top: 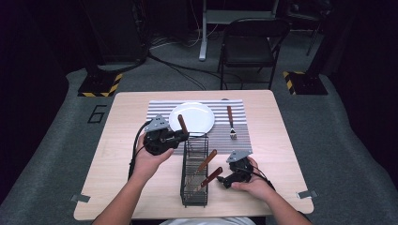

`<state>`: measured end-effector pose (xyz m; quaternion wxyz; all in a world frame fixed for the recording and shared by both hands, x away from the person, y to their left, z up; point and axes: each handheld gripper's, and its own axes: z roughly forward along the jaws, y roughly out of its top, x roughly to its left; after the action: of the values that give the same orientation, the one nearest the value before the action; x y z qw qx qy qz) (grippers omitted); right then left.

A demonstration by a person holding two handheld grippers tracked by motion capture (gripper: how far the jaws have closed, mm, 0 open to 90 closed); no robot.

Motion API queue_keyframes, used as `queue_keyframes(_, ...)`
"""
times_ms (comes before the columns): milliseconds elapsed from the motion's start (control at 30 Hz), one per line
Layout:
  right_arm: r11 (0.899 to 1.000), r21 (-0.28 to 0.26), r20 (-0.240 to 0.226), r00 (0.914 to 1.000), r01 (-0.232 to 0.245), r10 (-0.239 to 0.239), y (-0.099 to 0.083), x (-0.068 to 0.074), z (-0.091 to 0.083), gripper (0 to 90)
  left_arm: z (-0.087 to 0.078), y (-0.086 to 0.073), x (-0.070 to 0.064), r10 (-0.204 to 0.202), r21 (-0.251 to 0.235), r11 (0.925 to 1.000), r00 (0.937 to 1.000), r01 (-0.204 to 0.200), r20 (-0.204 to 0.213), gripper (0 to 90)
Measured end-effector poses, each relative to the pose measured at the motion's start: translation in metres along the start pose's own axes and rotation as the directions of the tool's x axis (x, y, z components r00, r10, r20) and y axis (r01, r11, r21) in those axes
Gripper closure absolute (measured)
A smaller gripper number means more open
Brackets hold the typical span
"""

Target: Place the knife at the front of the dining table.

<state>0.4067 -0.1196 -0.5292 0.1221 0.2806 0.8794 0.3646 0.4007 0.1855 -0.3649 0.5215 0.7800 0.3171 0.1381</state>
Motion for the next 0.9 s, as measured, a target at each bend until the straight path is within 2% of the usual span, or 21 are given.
queue_keyframes(100,1.000,0.000,0.000,1.0000,0.000,0.000,0.000,0.000,0.000,0.0,-0.014,0.008,-0.004,0.009,-0.033,0.9994,0.9999,-0.009,0.005,76.3)
queue_keyframes(267,1.000,0.000,0.000,1.0000,0.000,0.000,0.000,0.000,0.000,0.0,-0.028,0.014,-0.007,0.024,-0.067,0.9974,0.9997,-0.024,-0.004,76.4)
queue_keyframes(300,1.000,0.000,0.000,1.0000,-0.001,0.001,0.000,0.000,0.000,0.0,-0.035,0.017,-0.008,0.023,-0.077,0.9968,0.9997,-0.024,-0.012,76.4)
queue_keyframes(433,1.000,0.000,0.000,1.0000,0.000,0.000,0.000,0.000,0.000,0.0,-0.045,0.021,-0.006,0.017,-0.093,0.9955,0.9996,-0.019,-0.024,76.4)
queue_keyframes(733,1.000,0.001,0.000,1.0000,0.000,0.000,0.000,0.000,0.000,0.0,-0.068,0.022,0.010,-0.008,-0.126,0.9920,0.9968,-0.002,-0.080,76.4)
queue_keyframes(800,1.000,0.000,0.000,1.0000,0.000,0.000,0.000,0.000,0.000,0.0,-0.068,0.021,0.012,-0.015,-0.125,0.9921,0.9962,0.004,-0.086,76.4)
queue_keyframes(900,1.000,-0.001,0.001,1.0000,0.004,-0.004,0.000,0.000,0.000,0.0,-0.063,0.016,0.022,-0.034,-0.107,0.9940,0.9925,0.021,-0.117,76.4)
